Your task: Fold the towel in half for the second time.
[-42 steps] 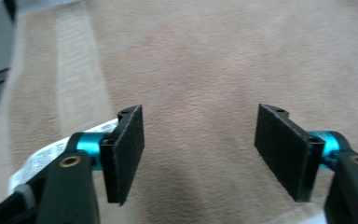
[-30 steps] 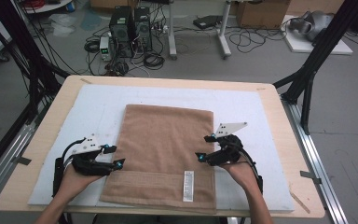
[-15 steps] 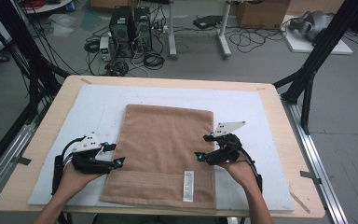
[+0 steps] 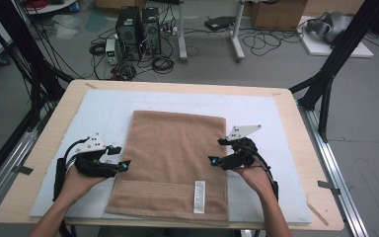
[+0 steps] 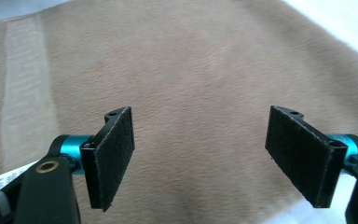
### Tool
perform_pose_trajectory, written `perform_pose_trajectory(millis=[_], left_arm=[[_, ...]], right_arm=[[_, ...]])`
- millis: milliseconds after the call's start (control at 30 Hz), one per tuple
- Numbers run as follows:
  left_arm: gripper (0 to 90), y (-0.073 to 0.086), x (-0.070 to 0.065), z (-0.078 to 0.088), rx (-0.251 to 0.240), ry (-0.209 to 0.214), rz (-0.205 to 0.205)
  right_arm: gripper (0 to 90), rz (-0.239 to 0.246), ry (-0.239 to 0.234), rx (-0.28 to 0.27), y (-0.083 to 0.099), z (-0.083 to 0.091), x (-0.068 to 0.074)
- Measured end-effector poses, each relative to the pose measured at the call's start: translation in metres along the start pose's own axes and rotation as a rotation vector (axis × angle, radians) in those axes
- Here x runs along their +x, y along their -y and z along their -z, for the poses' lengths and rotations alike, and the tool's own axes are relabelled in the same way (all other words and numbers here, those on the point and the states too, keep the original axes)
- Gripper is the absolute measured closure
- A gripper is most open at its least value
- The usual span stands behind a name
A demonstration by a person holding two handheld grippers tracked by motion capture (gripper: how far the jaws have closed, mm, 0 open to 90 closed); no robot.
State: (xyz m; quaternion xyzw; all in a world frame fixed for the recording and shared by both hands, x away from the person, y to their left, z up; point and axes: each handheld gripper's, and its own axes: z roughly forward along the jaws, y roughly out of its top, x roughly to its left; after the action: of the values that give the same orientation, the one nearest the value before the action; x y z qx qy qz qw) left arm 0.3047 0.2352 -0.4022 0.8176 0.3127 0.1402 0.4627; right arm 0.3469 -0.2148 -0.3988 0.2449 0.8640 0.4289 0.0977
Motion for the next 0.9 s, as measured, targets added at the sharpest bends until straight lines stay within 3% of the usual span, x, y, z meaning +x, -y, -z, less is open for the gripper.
perform_pose_trajectory(millis=[200,267,433,500,567,733,800,900], left_arm=[[35.8,-0.027,0.019,-0.003,-0.012,-0.019,-0.013],[35.8,-0.035,0.028,-0.007,-0.034,0.005,0.006],[35.8,-0.048,0.051,-0.023,-0.056,0.010,0.010],[35.7,-0.048,0.059,-0.030,-0.046,-0.003,0.002],[35.6,-0.045,0.066,-0.038,-0.065,-0.001,0.020],[38.5,-0.033,0.083,-0.056,-0.002,-0.020,0.035],[39.9,-0.028,0.089,-0.062,0.003,-0.021,0.055],[40.5,-0.024,0.093,-0.068,0.010,-0.031,0.049]], right_arm=[[23.4,0.007,0.040,0.006,-0.020,0.008,-0.024],[23.4,0.006,0.049,0.009,-0.029,0.010,-0.032],[23.2,0.006,0.064,0.009,-0.039,0.006,-0.055],[23.2,-0.005,0.081,0.028,-0.036,0.000,-0.064],[23.2,-0.018,0.083,0.039,-0.031,-0.006,-0.071],[24.4,-0.015,0.104,0.062,-0.018,-0.023,-0.081],[24.6,-0.021,0.105,0.069,-0.014,-0.029,-0.083],[24.6,-0.032,0.104,0.083,-0.008,-0.038,-0.088]])
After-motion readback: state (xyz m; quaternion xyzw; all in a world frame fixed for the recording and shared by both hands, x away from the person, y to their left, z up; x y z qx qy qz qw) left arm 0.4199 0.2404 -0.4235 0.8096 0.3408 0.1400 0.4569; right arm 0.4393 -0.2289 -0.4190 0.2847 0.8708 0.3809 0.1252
